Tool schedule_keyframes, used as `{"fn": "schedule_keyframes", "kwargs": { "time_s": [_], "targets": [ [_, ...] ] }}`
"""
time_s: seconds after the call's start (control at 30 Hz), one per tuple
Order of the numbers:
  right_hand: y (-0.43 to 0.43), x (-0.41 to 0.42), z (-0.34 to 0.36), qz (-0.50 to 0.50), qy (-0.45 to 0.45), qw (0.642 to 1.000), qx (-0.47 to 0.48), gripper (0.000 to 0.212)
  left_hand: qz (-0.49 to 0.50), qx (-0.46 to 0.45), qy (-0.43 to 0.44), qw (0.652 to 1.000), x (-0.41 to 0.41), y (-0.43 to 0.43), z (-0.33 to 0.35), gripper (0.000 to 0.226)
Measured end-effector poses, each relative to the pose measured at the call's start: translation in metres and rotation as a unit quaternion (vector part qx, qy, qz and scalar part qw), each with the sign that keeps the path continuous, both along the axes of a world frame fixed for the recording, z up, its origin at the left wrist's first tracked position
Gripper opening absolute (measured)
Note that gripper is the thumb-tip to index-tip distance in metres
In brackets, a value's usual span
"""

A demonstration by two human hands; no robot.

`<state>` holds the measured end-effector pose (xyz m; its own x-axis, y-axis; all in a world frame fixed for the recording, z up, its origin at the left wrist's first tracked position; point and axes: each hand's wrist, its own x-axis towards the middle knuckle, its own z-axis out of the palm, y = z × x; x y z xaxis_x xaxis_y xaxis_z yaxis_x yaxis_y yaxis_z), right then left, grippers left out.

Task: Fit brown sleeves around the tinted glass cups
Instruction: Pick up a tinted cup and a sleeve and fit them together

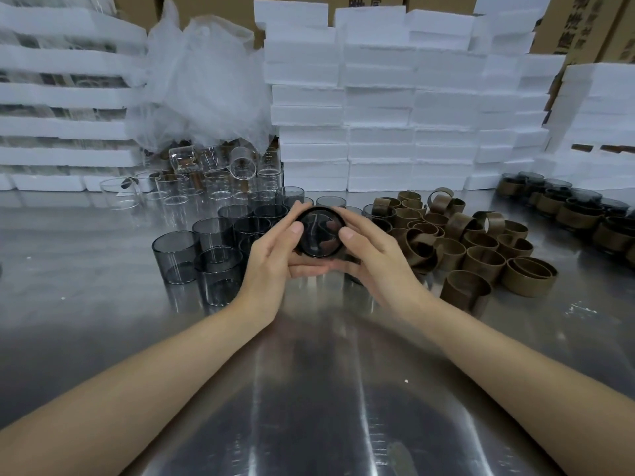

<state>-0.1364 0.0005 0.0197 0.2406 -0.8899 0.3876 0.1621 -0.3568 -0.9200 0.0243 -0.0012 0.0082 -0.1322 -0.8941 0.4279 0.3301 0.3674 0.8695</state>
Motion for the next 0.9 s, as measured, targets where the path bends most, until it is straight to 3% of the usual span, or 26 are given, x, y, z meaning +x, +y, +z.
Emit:
{"fn": "schedule_keyframes", "kwargs": {
  "time_s": [0.17, 0.33, 0.43, 0.6, 0.67, 0.77, 0.9],
  "targets": [
    [0.001, -0.013, 0.006, 0.001, -0.052, 0.999, -0.016, 0.047, -0.113, 0.029, 0.041, 0.992, -0.003, -0.001, 0.002, 0.051],
    [0.001, -0.01, 0.006, 0.036, -0.061, 0.997, 0.019, 0.045, -0.058, 0.047, -0.015, 0.997, 0.001, -0.001, 0.005, 0.086],
    [0.0, -0.011, 0.008, 0.068, -0.069, 0.994, 0.045, 0.052, -0.076, 0.081, -0.012, 0.994, 0.004, -0.003, 0.007, 0.07],
    [-0.004, -0.014, 0.014, 0.121, -0.107, 0.98, 0.112, 0.1, -0.15, 0.132, 0.031, 0.979, 0.004, -0.004, 0.01, 0.034],
    [-0.004, -0.013, 0.015, 0.13, -0.111, 0.978, 0.117, 0.11, -0.182, 0.142, 0.065, 0.971, 0.004, -0.002, 0.011, 0.03],
    [-0.005, -0.013, 0.014, 0.14, -0.113, 0.977, 0.11, 0.105, -0.225, 0.15, 0.093, 0.958, 0.004, -0.002, 0.012, 0.041],
    [-0.009, -0.017, 0.012, 0.165, -0.119, 0.975, 0.091, 0.081, -0.249, 0.147, 0.103, 0.952, 0.005, -0.005, 0.012, 0.039]
  ]
}}
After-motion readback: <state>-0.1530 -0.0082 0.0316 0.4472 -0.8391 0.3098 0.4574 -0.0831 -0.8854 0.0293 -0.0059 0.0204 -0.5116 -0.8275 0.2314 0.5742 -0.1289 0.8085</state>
